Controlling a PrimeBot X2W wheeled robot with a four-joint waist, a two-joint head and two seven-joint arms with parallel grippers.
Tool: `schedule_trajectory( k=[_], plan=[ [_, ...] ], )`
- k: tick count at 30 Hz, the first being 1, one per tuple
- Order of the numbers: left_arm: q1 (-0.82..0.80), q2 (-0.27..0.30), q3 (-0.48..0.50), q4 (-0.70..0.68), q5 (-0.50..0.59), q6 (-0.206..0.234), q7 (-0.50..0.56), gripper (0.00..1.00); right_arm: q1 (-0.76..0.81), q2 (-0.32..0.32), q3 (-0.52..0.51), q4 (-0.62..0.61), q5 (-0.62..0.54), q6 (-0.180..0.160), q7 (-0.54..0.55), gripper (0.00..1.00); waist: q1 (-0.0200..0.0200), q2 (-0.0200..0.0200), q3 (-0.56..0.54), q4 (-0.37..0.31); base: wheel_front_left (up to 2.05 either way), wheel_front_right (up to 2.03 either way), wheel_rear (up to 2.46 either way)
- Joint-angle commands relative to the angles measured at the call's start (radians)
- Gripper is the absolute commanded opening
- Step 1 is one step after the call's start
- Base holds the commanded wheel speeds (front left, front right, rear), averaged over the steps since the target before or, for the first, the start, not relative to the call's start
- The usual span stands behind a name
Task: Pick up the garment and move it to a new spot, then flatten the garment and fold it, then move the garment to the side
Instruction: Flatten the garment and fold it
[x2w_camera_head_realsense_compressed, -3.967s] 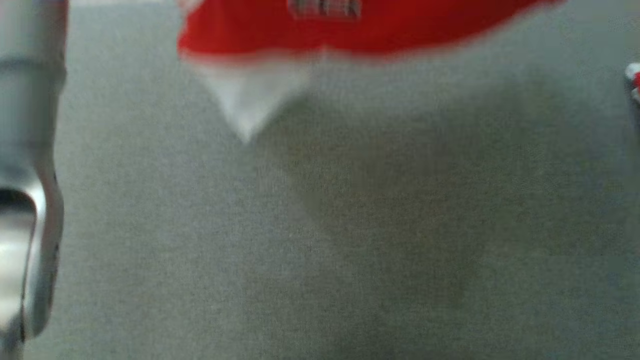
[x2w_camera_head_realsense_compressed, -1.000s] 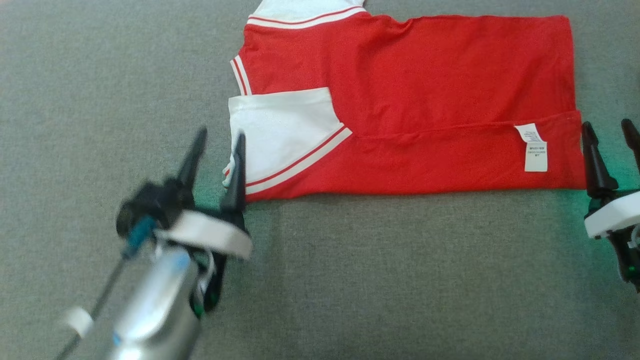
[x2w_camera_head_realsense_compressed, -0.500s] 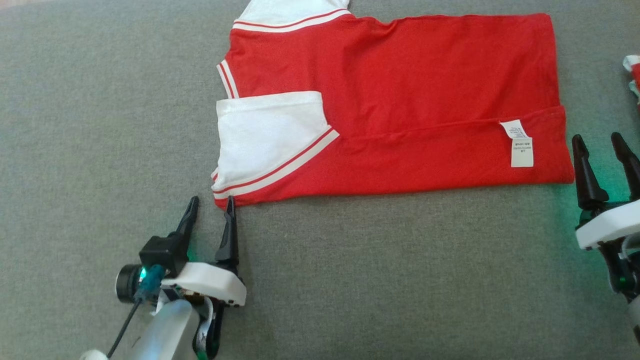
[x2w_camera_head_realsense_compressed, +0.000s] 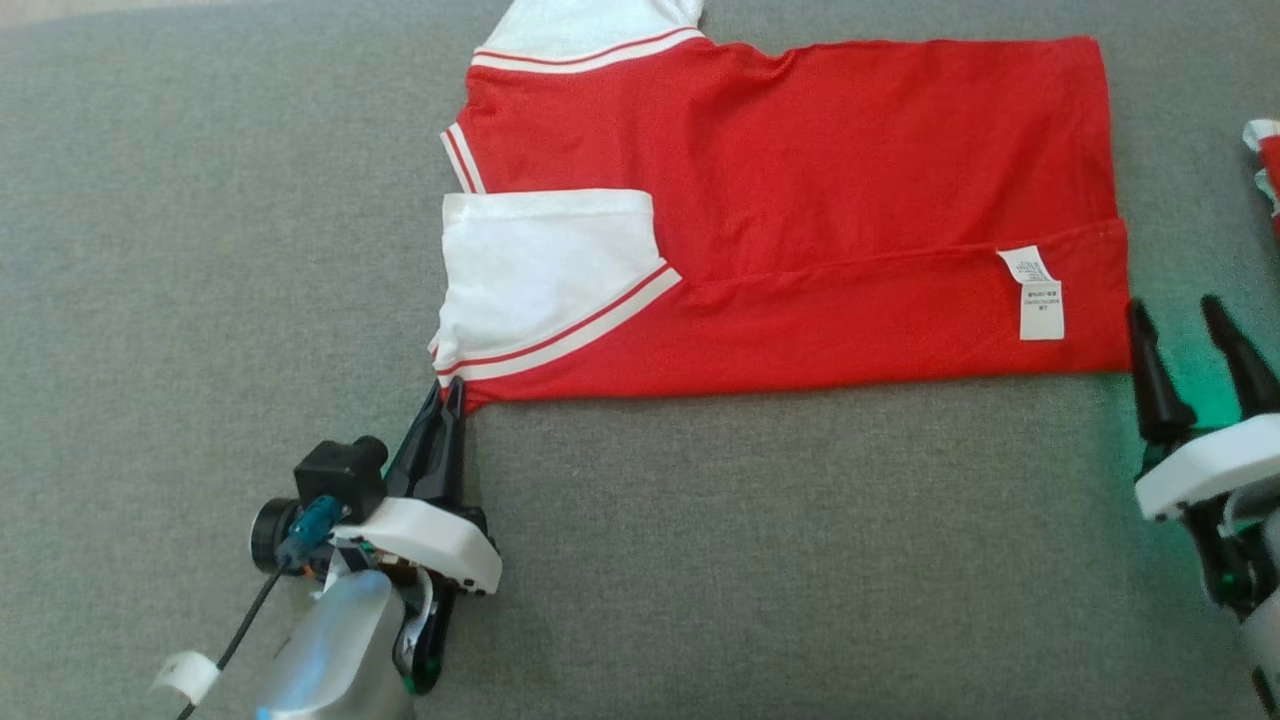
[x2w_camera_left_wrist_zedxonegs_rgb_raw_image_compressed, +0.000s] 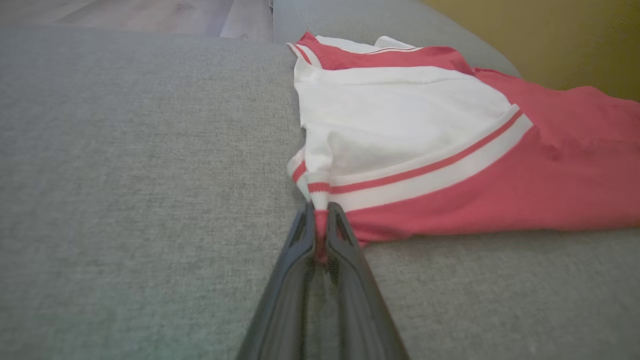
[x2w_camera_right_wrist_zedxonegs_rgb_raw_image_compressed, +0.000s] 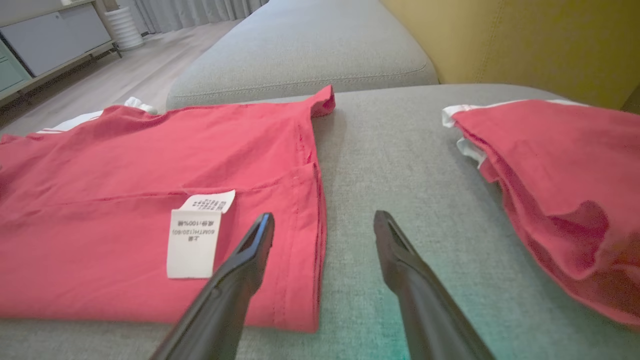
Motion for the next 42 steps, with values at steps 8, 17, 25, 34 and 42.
schedule_trajectory(
  k=[8,17,25,34,42],
  plan=[
    [-0.018,0.029,0.007,-0.062,0.034,-0.006,0.0,0.0,-0.019,-0.013,0.073,0.085,0.032,-0.001,0.08,1.0,0.0,0.0,-0.035,0.032,0.0,0.0,0.0],
    [0.017,0.059,-0.008,-0.144,0.049,0.009,0.009,0.0,-0.009,-0.04,0.132,0.088,0.078,-0.001,0.156,0.0,0.0,0.0,-0.068,0.041,0.0,0.0,0.0],
    [0.132,0.125,-0.007,-0.255,0.037,0.033,0.059,0.0,0.048,-0.094,0.154,0.007,0.096,-0.001,0.164,0.0,0.0,0.0,-0.137,0.026,0.0,0.0,0.0],
    [0.281,0.182,-0.017,-0.406,0.012,0.061,0.147,0.0,0.171,-0.148,0.107,-0.09,0.08,-0.001,0.202,0.0,0.0,0.0,-0.205,0.035,0.0,0.0,0.0],
    [0.433,0.214,-0.046,-0.552,-0.019,0.094,0.245,0.0,0.379,-0.146,-0.017,-0.243,0.031,-0.001,0.298,0.0,0.0,0.0,-0.238,0.042,0.0,0.0,0.0]
  ],
)
